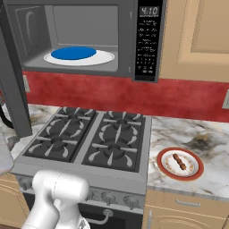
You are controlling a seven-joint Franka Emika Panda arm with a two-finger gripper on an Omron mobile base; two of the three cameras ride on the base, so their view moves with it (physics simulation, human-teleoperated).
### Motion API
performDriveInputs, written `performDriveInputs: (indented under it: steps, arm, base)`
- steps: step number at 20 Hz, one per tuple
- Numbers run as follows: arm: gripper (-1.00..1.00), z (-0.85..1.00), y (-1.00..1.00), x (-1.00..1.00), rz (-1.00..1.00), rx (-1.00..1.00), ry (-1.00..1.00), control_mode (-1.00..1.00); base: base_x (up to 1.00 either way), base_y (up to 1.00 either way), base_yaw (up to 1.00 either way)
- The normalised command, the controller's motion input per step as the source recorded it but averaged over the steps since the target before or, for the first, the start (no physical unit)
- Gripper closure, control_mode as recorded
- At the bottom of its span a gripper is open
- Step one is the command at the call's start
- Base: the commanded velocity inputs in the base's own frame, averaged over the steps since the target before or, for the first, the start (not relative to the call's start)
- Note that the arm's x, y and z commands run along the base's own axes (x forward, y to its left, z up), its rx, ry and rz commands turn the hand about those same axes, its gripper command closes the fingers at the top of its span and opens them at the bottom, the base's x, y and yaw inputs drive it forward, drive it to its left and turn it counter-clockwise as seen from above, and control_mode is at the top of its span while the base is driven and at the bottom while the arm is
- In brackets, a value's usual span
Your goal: Pick the kebab skewer from the counter and place it in the microwave. Then turn on the microwave.
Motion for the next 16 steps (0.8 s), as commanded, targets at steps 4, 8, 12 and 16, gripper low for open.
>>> performDriveInputs:
  steps: [4,8,12,16]
  arm:
    - [-1.0,-0.01,-0.29,0.15,0.33,0.45,-0.2,-1.0]
    - [-1.0,-0.03,-0.19,0.33,0.32,0.48,-0.14,-1.0]
    - [-1.0,-0.06,-0.1,0.4,0.31,0.47,-0.14,-1.0]
    - [-1.0,-0.08,-0.09,0.47,0.3,0.46,-0.14,-1.0]
  base:
    - [0.0,0.0,0.0]
    - [0.0,0.0,0.0]
    - [0.0,0.0,0.0]
    - [0.0,0.0,0.0]
